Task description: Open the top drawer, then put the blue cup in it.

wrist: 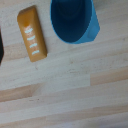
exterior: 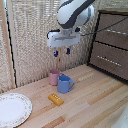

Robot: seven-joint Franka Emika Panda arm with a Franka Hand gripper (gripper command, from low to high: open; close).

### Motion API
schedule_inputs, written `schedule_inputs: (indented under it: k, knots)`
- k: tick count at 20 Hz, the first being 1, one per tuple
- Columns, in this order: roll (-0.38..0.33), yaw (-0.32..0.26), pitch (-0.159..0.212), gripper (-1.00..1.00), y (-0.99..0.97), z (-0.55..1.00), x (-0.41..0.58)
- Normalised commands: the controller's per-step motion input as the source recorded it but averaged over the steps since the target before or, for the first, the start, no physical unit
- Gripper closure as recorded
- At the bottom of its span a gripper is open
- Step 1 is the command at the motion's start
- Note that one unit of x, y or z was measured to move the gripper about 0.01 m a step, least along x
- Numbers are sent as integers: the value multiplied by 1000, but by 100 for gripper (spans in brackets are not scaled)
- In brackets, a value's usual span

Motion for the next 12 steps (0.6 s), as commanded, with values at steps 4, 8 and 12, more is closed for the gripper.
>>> schedule_inputs:
  k: [4, 8, 12]
  knots:
    - [-186, 152, -91, -100, -199, 215, -219]
    - [-257, 193, -122, -100, -245, 269, -275]
    - [-216, 189, -59, -100, -209, 418, -266]
